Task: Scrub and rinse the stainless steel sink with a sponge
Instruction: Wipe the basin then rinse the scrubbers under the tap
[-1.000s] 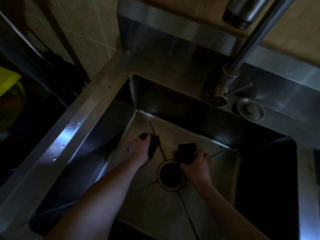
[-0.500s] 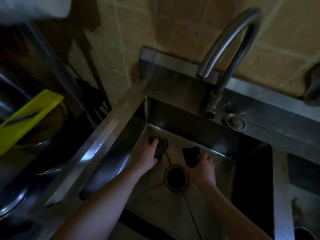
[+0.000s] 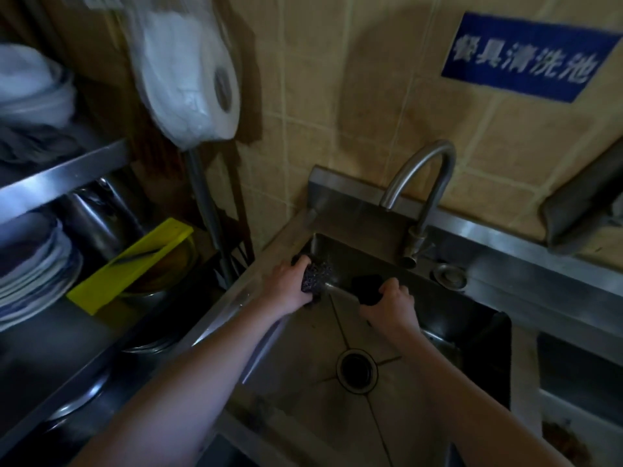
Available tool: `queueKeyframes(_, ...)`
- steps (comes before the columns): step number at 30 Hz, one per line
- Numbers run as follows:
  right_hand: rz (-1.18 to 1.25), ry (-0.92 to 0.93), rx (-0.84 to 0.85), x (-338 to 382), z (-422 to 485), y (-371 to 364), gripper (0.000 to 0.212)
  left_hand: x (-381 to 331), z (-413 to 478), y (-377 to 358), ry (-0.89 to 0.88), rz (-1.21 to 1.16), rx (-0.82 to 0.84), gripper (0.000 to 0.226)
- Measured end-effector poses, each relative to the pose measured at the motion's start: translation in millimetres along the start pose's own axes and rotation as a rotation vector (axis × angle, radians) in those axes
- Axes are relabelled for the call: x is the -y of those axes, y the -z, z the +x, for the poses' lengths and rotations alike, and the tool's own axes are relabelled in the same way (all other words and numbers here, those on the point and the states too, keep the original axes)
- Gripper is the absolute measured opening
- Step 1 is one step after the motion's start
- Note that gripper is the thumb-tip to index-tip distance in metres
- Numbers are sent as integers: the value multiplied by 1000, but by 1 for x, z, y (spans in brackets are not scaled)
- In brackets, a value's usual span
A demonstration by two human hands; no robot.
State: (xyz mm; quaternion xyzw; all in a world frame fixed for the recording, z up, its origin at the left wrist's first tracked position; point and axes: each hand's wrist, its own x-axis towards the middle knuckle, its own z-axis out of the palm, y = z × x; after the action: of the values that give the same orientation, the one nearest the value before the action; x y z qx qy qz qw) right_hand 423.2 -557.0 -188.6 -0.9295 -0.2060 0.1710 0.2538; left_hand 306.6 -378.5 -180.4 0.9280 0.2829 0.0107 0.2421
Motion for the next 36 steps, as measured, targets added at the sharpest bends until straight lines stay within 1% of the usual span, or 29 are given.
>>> queueKeyframes(2,-7,23,18,12,-3,11,61,-1,-8,18,4,20,-41,59)
queueKeyframes(5,-5,51,22,29,-9,23,62,-2,-20,42,17,76,-96,57)
queueKeyframes(8,-7,85,3,41,-16,30,63,-6,-32,58,42,75,-109,55)
queueKeyframes(15,-27,136,4,57,-27,30,62,6,-54,61,56,48,-111,54)
queueKeyframes(25,-30,171,34,77,-29,22,78,27,-63,67,111,38,-113,54)
queueKeyframes(32,-43,199,23,97,-25,23,78,36,-67,81,168,77,-117,54)
queueKeyframes(36,-57,245,34,114,-25,21,76,41,-74,99,174,54,-144,53)
